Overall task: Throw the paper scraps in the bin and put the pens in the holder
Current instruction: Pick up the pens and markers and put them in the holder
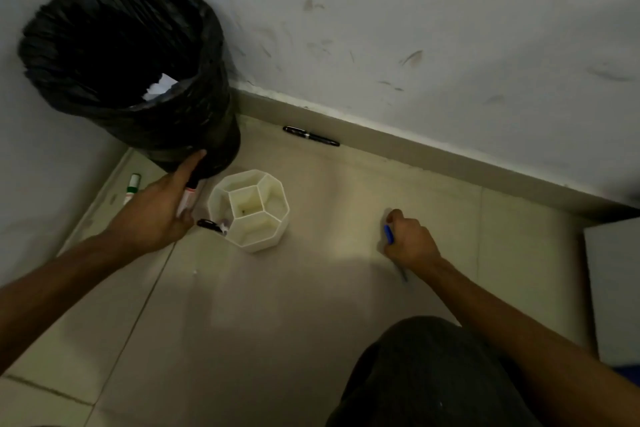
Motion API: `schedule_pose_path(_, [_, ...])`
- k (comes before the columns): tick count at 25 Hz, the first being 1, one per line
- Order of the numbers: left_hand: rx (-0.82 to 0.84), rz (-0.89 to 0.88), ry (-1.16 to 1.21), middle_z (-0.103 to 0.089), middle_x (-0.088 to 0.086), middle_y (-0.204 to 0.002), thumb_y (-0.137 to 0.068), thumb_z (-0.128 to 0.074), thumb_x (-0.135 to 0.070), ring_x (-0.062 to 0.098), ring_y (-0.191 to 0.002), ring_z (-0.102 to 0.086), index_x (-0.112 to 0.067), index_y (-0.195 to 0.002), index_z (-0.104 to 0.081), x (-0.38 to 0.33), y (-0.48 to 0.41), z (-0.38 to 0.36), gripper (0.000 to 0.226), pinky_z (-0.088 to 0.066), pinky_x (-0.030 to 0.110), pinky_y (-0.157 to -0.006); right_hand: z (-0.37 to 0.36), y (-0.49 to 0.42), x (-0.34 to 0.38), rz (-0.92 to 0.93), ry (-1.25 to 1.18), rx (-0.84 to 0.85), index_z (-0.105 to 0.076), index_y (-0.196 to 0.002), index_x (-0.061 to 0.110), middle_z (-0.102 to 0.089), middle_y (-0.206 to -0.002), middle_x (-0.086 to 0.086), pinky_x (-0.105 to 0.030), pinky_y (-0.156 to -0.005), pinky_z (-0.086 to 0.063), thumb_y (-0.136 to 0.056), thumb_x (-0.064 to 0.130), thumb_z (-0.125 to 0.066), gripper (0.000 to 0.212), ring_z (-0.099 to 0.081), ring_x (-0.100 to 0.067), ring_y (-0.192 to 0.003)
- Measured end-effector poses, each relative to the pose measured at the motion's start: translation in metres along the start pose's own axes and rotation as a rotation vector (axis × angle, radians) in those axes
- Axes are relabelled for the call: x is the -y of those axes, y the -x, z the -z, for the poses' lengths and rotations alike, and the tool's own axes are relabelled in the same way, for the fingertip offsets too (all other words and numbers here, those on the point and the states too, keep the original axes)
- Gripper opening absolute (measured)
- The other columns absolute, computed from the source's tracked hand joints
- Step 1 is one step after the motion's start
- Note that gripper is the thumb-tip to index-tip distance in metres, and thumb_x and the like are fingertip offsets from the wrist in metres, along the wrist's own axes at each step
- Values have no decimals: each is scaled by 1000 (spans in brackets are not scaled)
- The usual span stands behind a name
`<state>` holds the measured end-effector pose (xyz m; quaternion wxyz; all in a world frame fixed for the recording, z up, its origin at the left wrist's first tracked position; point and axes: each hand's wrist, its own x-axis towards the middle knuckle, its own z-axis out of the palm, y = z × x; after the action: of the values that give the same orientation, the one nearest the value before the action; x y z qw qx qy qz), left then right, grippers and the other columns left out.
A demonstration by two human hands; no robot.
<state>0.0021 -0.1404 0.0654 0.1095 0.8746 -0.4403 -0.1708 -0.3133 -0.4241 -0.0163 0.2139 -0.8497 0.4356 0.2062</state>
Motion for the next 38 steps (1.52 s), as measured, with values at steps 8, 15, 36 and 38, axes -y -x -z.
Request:
schedule_pose_path(8, [-334, -72, 509, -63, -3, -101, -94, -59, -16, 10, -85, -70, -32, -138, -40, -31, 8, 51, 50, -62, 39, -68, 91, 2, 117, 222, -819, -2, -68, -112, 14, -66, -85, -16, -29, -56, -55, -85, -5, -56, 35, -64, -22, -71])
schedule_pose_path(15, [-370, -217, 630, -72, 5, -93, -94, -61, -13, 12, -85, -71, -19, -127, -49, -72, -17, 53, 36, -61, 33, -72, 111, 17, 185, 551, -737, -228, -58, -110, 21, -74, -90, -3, -22, -65, -51, -87, 5, -64, 29, -70, -12, -79])
schedule_pose_path(36, [38, -212, 172, -65, -9, -109, -71, -82, -38, 5, -96, -60, -24, -114, -68, -71, -41, -5, 47, -52, 23, -80, 64, 1, 180, 652, -250, -135, -69, -108, 19, -68, -104, 6, -30, -73, -59, -83, 23, -71, 26, -69, -10, -73])
schedule_pose_path(38, [-41, -218, 300, -66, -10, -110, -75, -77, -37, 2, -96, -60, -24, -116, -67, -59, -29, 5, 44, -50, 20, -81, 70, 6, 171, 686, -268, -179, -69, -107, 23, -68, -101, 12, -25, -65, -57, -88, 38, -60, 26, -66, -5, -67])
